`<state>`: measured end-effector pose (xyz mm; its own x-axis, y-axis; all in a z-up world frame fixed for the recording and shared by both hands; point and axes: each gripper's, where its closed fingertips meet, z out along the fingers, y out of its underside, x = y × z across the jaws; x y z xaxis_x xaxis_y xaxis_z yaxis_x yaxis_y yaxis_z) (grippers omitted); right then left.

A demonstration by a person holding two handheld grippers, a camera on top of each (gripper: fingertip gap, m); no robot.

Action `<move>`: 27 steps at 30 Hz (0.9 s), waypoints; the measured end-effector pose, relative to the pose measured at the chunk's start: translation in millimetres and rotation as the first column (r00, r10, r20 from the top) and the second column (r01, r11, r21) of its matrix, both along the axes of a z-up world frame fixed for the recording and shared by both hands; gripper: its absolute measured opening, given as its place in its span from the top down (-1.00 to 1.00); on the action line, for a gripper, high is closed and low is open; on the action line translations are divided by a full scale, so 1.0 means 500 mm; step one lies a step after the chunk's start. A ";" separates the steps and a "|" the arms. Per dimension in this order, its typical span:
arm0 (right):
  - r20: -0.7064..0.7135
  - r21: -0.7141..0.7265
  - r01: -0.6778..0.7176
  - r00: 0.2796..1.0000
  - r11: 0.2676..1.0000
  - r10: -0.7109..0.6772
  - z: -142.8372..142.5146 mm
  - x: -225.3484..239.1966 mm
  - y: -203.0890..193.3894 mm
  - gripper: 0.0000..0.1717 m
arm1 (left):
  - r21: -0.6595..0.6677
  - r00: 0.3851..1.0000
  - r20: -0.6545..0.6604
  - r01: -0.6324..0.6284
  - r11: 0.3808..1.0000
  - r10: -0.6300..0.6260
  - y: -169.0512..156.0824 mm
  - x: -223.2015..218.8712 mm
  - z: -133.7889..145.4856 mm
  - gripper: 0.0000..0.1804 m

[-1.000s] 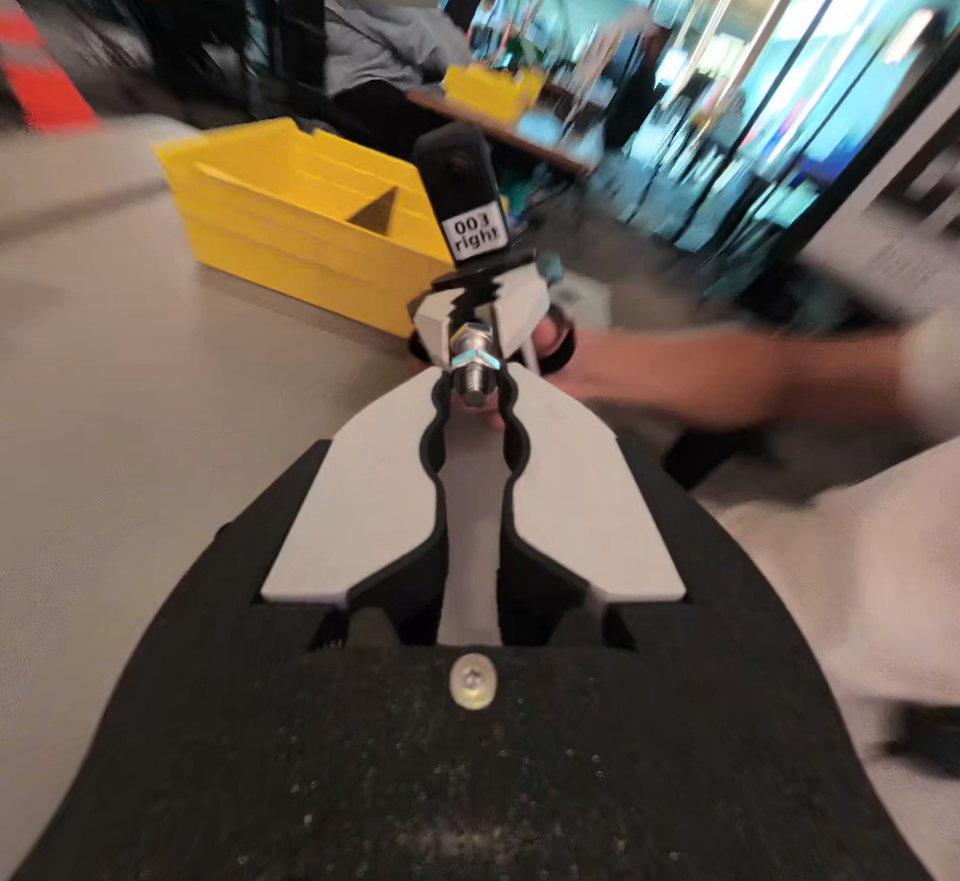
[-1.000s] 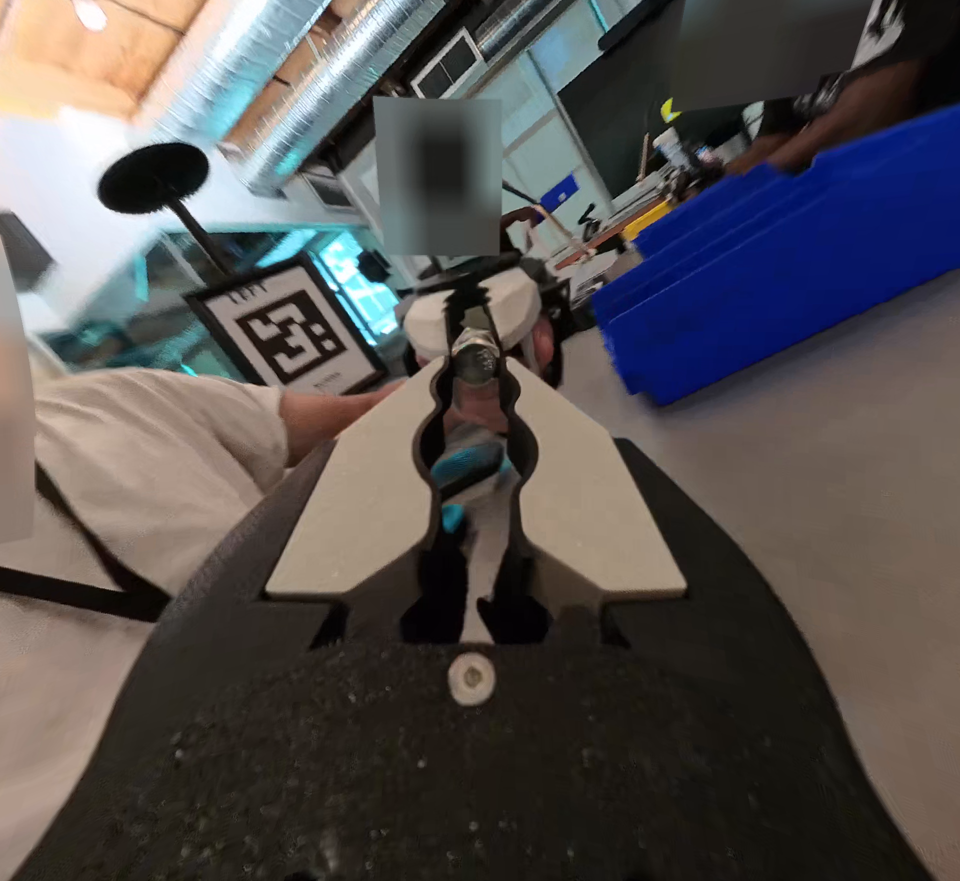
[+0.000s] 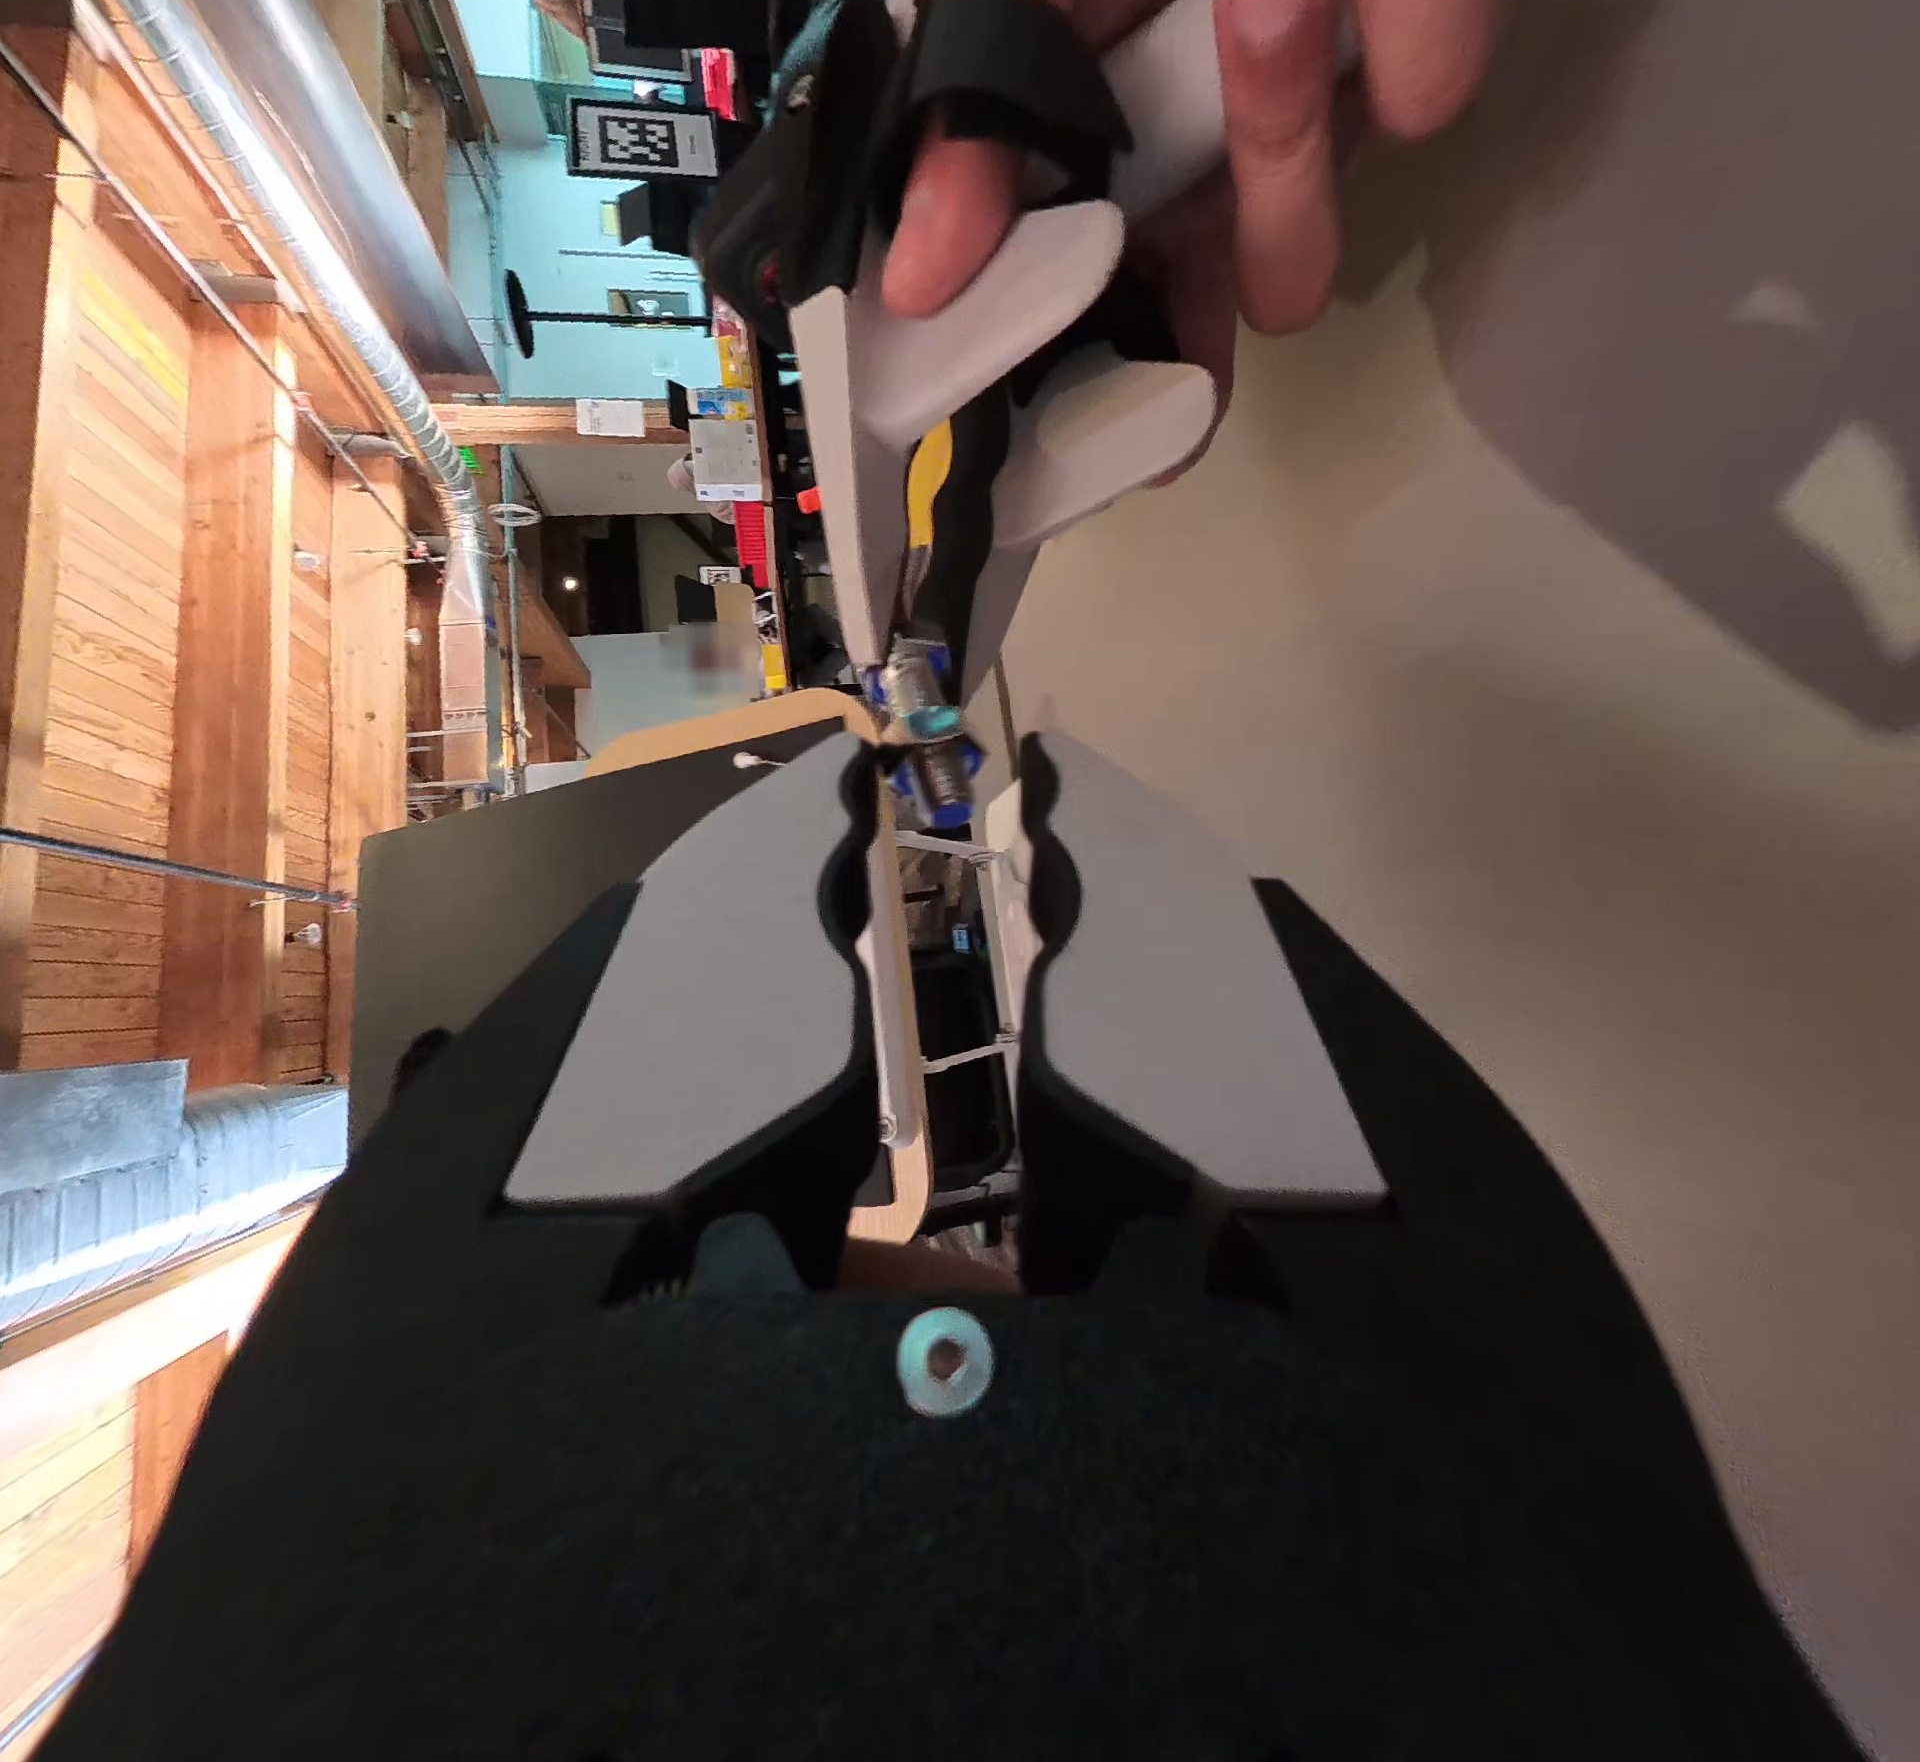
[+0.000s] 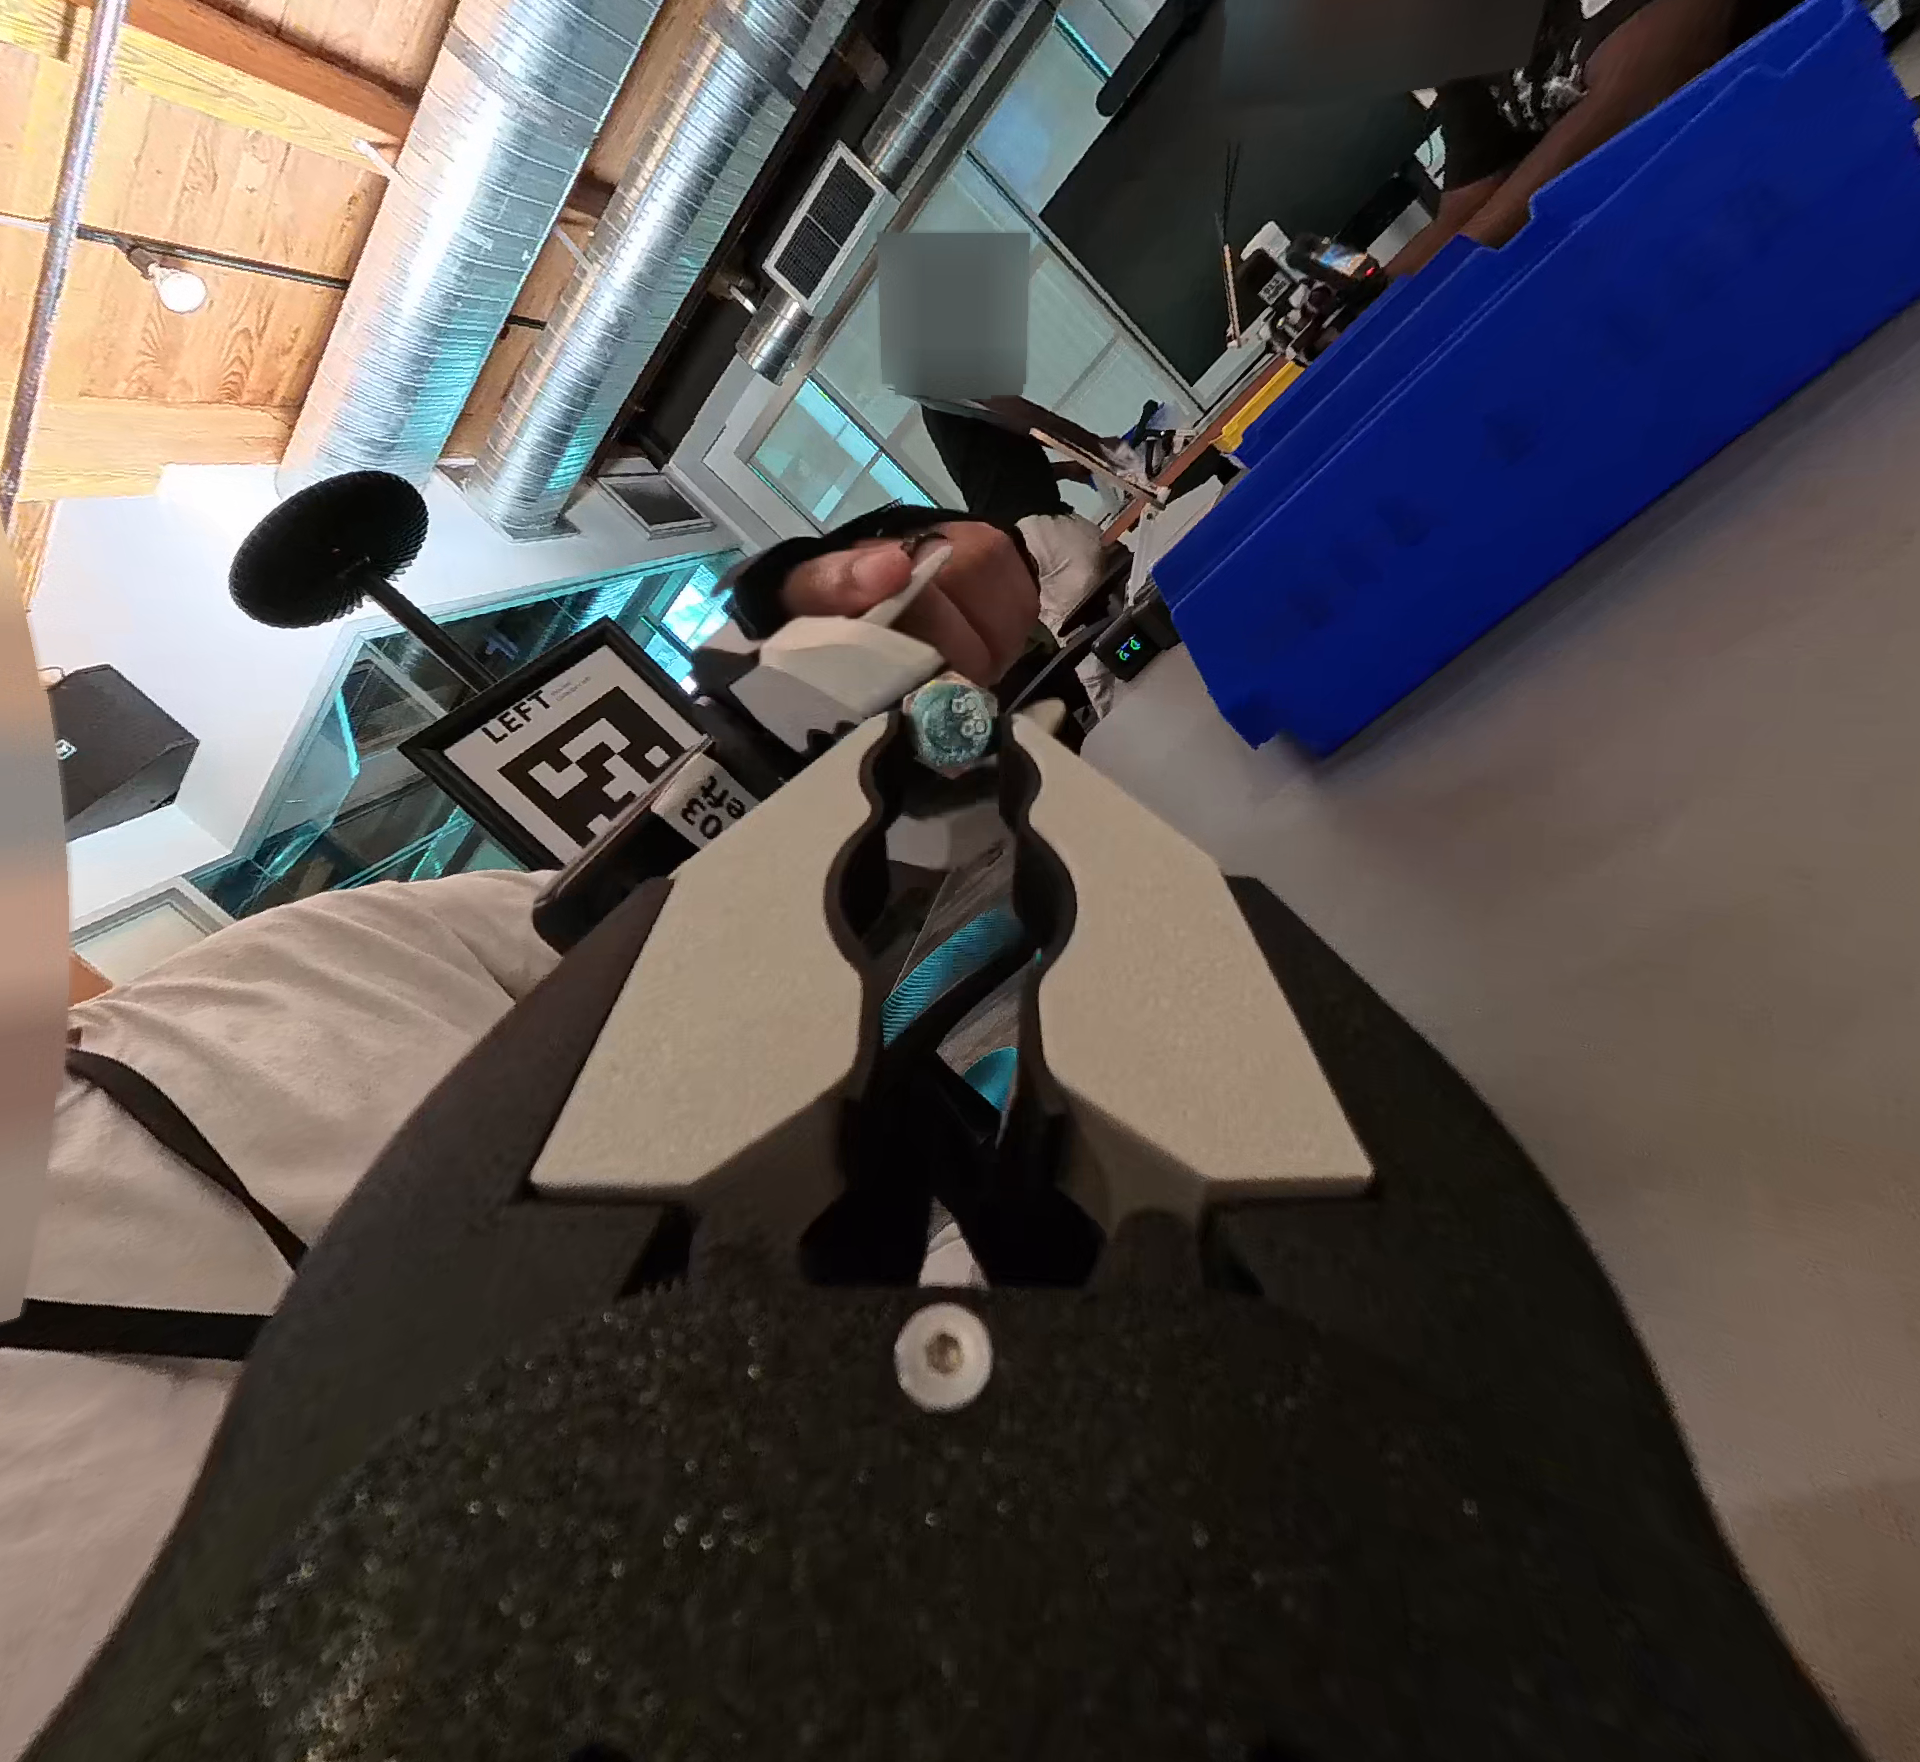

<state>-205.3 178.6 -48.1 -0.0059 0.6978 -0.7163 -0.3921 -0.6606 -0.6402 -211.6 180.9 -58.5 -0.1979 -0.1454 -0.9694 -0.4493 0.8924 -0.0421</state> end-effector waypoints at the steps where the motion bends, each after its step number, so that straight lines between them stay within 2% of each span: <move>1: 0.002 0.000 -0.002 1.000 1.000 0.002 -0.001 -0.001 0.000 0.81 | 0.002 1.000 0.013 -0.003 1.000 0.003 0.002 0.000 0.004 0.71; 3: -0.015 -0.002 0.001 1.000 1.000 -0.001 0.004 0.002 0.001 0.81 | -0.075 0.999 0.043 -0.023 0.997 0.026 0.004 0.001 0.010 0.79; 5: -0.021 0.017 0.002 1.000 1.000 -0.002 0.009 0.005 -0.001 0.82 | -0.243 0.996 0.074 -0.026 0.970 0.046 0.000 0.003 0.013 0.79; 7: -0.031 0.040 0.006 0.999 0.999 -0.005 0.018 0.008 -0.004 0.81 | -0.476 0.992 0.104 -0.010 0.879 0.068 -0.007 0.006 0.018 0.80; 8: -0.038 0.054 0.009 0.999 0.998 -0.007 0.023 0.009 -0.006 0.81 | -0.601 0.990 0.119 0.010 0.799 0.078 -0.011 0.008 0.022 0.79; 10: -0.062 0.085 0.022 0.998 0.996 -0.017 0.035 0.014 -0.010 0.81 | -0.815 0.984 0.146 0.063 0.576 0.100 -0.019 0.012 0.035 0.80; 13: -0.069 0.129 0.054 0.997 0.990 -0.045 0.045 0.019 -0.011 0.81 | -0.983 0.981 0.143 0.126 0.132 0.129 -0.027 0.017 0.051 0.80; 15: -0.060 0.166 0.077 0.996 0.983 -0.068 0.048 0.021 -0.012 0.81 | -0.968 0.980 0.141 0.166 -0.186 0.144 -0.027 0.021 0.064 0.80; 17: -0.024 0.199 0.108 0.994 0.974 -0.105 0.045 0.019 -0.010 0.81 | -0.859 0.975 0.137 0.204 -0.470 0.173 -0.020 0.026 0.076 0.80; 18: -0.014 0.212 0.123 0.992 0.970 -0.122 0.044 0.020 -0.008 0.81 | -0.781 0.976 0.126 0.208 -0.589 0.177 -0.018 0.027 0.078 0.80; 19: -0.010 0.213 0.136 0.991 0.968 -0.137 0.043 0.023 -0.005 0.81 | -0.705 0.977 0.118 0.210 -0.677 0.179 -0.015 0.029 0.079 0.80; 21: 0.003 0.204 0.145 0.989 0.968 -0.149 0.037 0.026 0.000 0.81 | -0.596 0.979 0.096 0.202 -0.777 0.181 -0.011 0.030 0.073 0.68; 23: 0.000 0.185 0.154 0.988 0.971 -0.157 0.033 0.030 0.006 0.81 | -0.577 0.982 0.082 0.186 -0.795 0.170 -0.009 0.029 0.062 0.57; 25: -0.008 0.167 0.167 0.986 0.972 -0.168 0.032 0.036 0.012 0.81 | -0.641 0.984 0.057 0.166 -0.749 0.170 -0.006 0.027 0.045 0.45; 26: -0.006 0.157 0.172 0.985 0.973 -0.173 0.029 0.039 0.015 0.81 | -0.697 0.984 0.041 0.151 -0.701 0.171 -0.007 0.025 0.035 0.27; 27: 0.001 0.149 0.176 0.984 0.973 -0.178 0.025 0.041 0.018 0.81 | -0.765 0.985 0.035 0.135 -0.629 0.168 -0.011 0.021 0.026 0.21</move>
